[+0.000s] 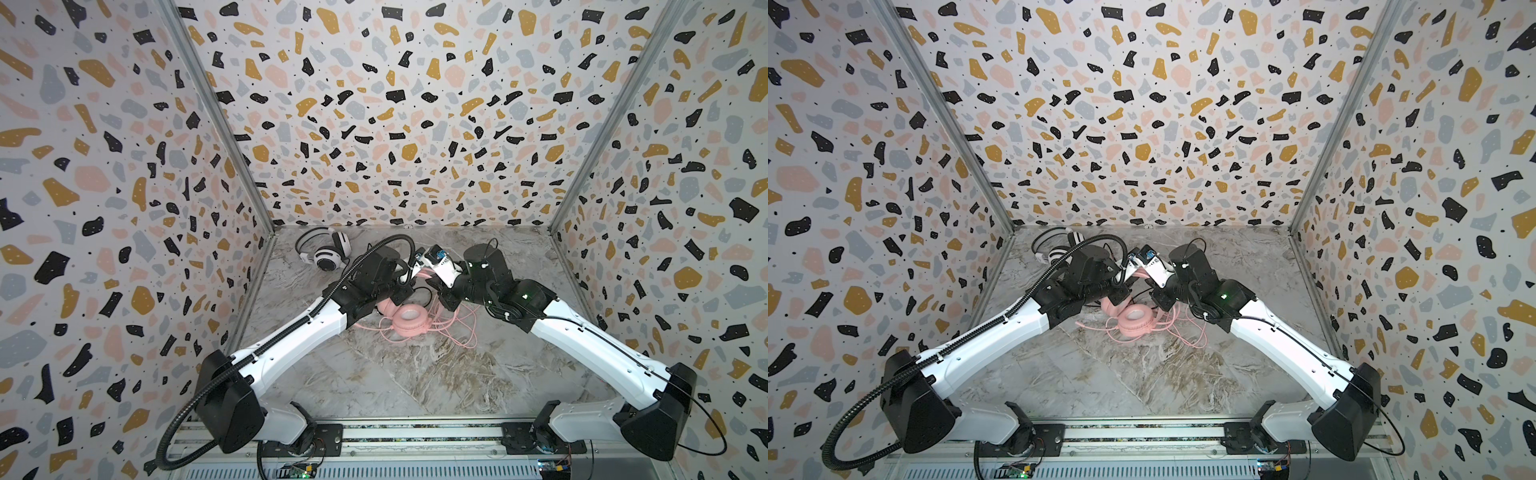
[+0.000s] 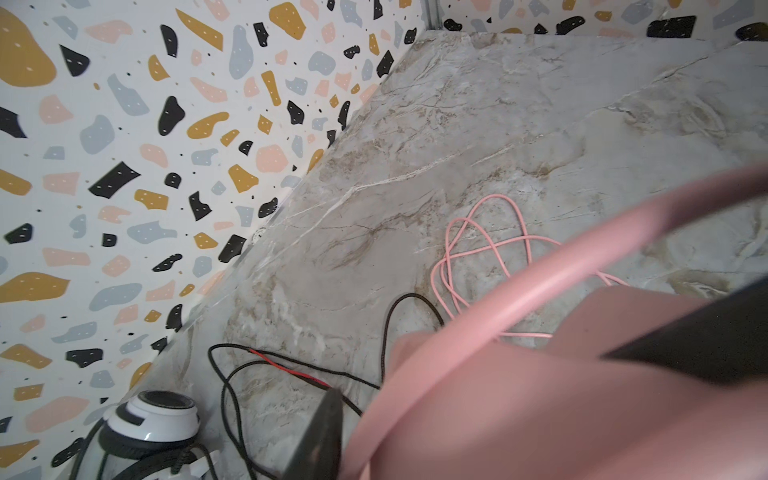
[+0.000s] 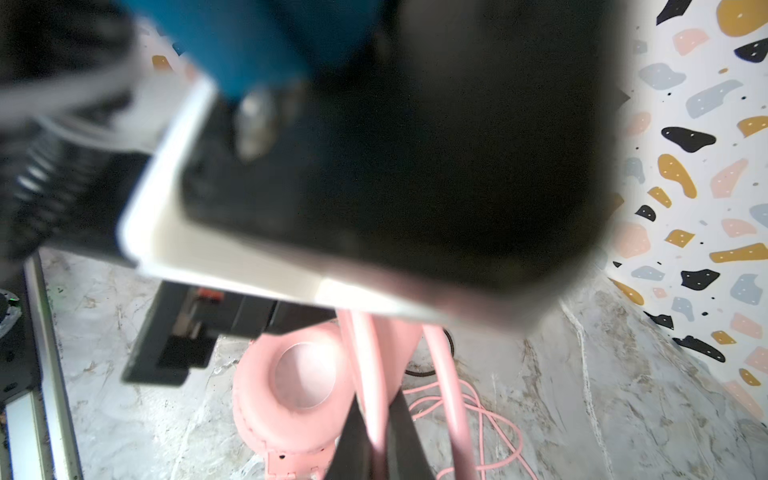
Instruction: Wrap the headphones
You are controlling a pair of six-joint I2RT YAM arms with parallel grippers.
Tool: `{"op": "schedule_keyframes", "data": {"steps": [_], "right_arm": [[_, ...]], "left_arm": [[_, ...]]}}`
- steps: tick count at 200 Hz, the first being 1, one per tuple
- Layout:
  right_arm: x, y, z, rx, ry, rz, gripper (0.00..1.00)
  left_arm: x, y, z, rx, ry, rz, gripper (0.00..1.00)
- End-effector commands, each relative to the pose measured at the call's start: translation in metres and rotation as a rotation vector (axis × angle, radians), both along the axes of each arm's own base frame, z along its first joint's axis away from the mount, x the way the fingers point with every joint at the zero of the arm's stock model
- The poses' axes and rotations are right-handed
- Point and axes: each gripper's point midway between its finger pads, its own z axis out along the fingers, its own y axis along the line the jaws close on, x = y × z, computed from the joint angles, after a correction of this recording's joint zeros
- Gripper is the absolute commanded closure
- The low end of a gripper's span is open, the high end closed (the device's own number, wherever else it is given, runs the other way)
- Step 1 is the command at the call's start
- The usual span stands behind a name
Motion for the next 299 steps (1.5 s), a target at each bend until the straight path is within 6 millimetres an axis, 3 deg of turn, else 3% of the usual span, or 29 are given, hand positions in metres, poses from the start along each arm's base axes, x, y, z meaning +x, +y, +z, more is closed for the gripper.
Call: {"op": "schedule_keyframes", "data": {"steps": [1, 26, 42, 53, 81, 111, 128, 159, 201, 233, 254, 299], "right_arm": [[0.002, 0.007, 0.028, 0.078, -0.044, -0.007, 1.00], [0.017, 0.008, 0.029, 0.080, -0.028, -0.076, 0.96], [0.020, 0.011, 0.030, 0.090, -0.028, -0.077, 0.88], [0.023, 0.012, 0.031, 0.103, -0.035, -0.090, 0.78], [0.029, 0.006, 0.044, 0.167, -0.047, -0.156, 0.41], [0.034, -0.013, 0.053, 0.217, -0.101, -0.239, 0.15], [0.042, -0.036, 0.057, 0.267, -0.129, -0.349, 0.04], [0.050, -0.063, 0.057, 0.356, -0.092, -0.403, 0.03], [0.054, -0.059, 0.039, 0.367, -0.041, -0.403, 0.03], [0.063, -0.045, 0.022, 0.441, 0.069, -0.424, 0.03], [0.064, -0.032, 0.023, 0.556, 0.135, -0.418, 0.02], [0.054, 0.015, 0.023, 0.636, 0.198, -0.350, 0.01]], "left_arm": [[0.002, -0.009, 0.013, -0.048, -0.018, -0.016, 0.86], [0.004, -0.006, 0.005, -0.075, 0.009, 0.029, 1.00], [0.007, -0.005, 0.004, -0.093, 0.026, 0.065, 1.00], [0.012, 0.001, 0.004, -0.104, 0.029, 0.117, 1.00], [0.022, 0.015, 0.005, -0.147, 0.044, 0.248, 1.00], [0.033, 0.034, 0.013, -0.244, 0.081, 0.394, 1.00], [0.043, 0.052, 0.017, -0.349, 0.122, 0.507, 1.00], [0.058, 0.089, 0.022, -0.540, 0.208, 0.685, 1.00], [0.064, 0.122, 0.035, -0.743, 0.231, 0.832, 1.00], [0.056, 0.141, 0.052, -0.913, 0.181, 0.912, 1.00], [0.051, 0.149, 0.054, -0.988, 0.175, 0.948, 1.00], [0.053, 0.144, 0.048, -1.001, 0.200, 0.934, 1.00]]}}
